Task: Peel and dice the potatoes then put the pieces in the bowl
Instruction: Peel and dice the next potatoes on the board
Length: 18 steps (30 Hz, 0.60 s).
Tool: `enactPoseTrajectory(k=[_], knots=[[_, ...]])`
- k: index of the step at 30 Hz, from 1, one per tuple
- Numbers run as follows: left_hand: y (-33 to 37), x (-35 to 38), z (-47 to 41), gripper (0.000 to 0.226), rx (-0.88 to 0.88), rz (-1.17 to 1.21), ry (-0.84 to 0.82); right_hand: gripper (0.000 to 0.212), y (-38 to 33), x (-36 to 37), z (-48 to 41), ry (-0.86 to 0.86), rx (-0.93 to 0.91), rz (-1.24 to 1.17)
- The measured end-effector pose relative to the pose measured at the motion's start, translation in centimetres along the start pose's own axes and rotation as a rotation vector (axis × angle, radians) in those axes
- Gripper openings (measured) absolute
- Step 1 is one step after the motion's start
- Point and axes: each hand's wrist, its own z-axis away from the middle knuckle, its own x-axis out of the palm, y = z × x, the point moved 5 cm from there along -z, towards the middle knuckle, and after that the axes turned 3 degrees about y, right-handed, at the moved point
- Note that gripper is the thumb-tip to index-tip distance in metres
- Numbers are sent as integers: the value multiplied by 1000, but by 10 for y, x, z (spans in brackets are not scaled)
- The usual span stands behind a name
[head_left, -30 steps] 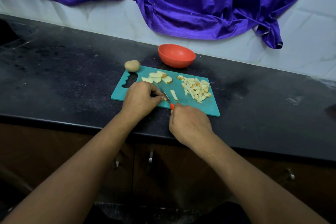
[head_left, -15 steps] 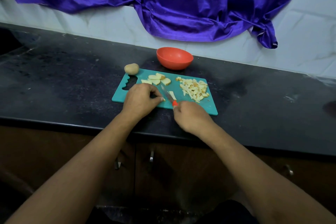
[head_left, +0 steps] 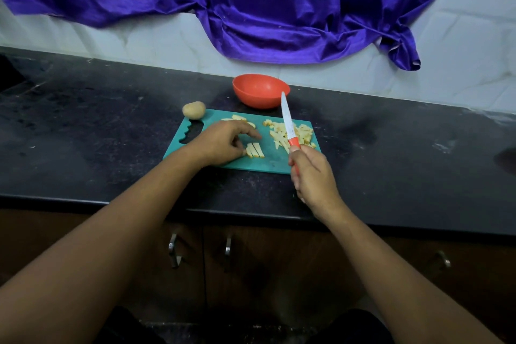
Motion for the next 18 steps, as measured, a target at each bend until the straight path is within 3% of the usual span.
enactPoseTrajectory(k=[3, 6, 11, 18], knots=[[7, 5, -11, 56, 86, -126, -192, 32, 0, 1, 0, -10, -5, -23], [4, 5, -15, 47, 97, -174, -233, 32, 1, 0, 0, -10, -8, -13], [-5, 4, -4, 30, 82, -132, -81, 33, 0, -1, -1, -15, -22, 11], [-5, 13, 21, 24, -113, -97, 254, 35, -1, 2, -2, 27, -78, 149]])
